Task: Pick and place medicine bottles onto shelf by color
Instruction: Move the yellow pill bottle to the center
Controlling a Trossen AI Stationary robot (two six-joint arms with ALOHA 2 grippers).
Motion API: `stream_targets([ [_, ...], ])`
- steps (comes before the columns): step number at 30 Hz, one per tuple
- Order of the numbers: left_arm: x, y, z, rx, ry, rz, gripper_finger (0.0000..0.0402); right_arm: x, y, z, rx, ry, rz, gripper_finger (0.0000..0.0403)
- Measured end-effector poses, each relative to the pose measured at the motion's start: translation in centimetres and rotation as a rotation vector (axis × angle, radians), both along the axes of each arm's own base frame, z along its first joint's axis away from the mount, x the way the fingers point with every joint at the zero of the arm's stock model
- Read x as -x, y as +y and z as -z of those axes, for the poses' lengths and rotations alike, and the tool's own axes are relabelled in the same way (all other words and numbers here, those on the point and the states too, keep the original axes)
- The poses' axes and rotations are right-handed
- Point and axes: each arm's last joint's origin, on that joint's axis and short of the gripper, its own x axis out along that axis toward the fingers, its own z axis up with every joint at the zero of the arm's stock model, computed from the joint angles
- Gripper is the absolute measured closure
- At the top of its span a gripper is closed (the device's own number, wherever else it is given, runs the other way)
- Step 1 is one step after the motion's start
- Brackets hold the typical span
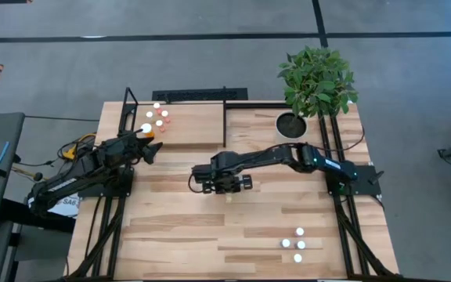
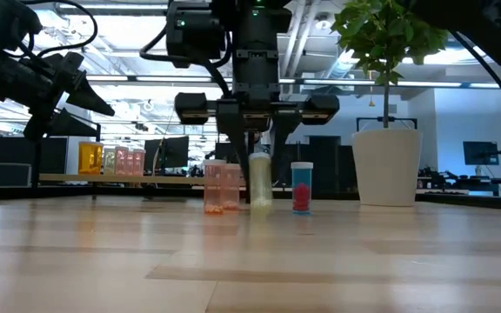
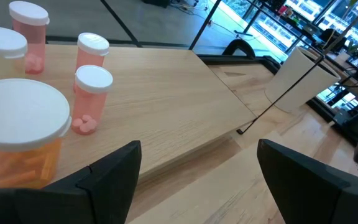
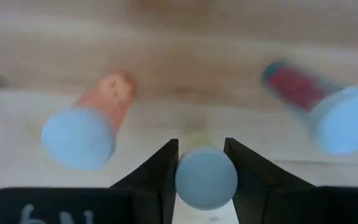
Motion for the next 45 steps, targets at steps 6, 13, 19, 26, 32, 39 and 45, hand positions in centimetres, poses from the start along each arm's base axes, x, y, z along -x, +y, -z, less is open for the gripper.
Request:
stream_targets([
  [6,0.0,0.0,0.0,0.0,0.0,0.0,0.0093,0.1,-0.3,-1.1,0.067,0.003,0.013,0.0263],
  [13,0.0,0.0,0.0,0.0,0.0,0.0,0.0093,0.1,0.6,-1.7,0.195,-0.014,0.088,0.0259],
  [19,0.0,0.0,0.0,0.001,0.0,0.0,0.0093,0.2,1.8,-1.7,0.275,-0.024,0.121,0.025],
  [26,0.0,0.0,0.0,0.0,0.0,0.0,0.0093,0.1,2.3,-1.7,0.296,-0.047,0.139,0.0248],
  [32,0.0,0.0,0.0,0.0,-0.001,0.0,0.0093,0.0,2.5,-1.1,0.295,-0.05,0.135,0.0245],
  [39,0.0,0.0,0.0,0.0,-0.001,0.0,0.0093,0.0,2.6,-0.8,0.275,-0.051,0.128,0.0243],
  [45,0.0,0.0,0.0,0.0,0.0,0.0,0.0093,-0.1,2.2,-0.8,0.273,-0.049,0.127,0.0241],
])
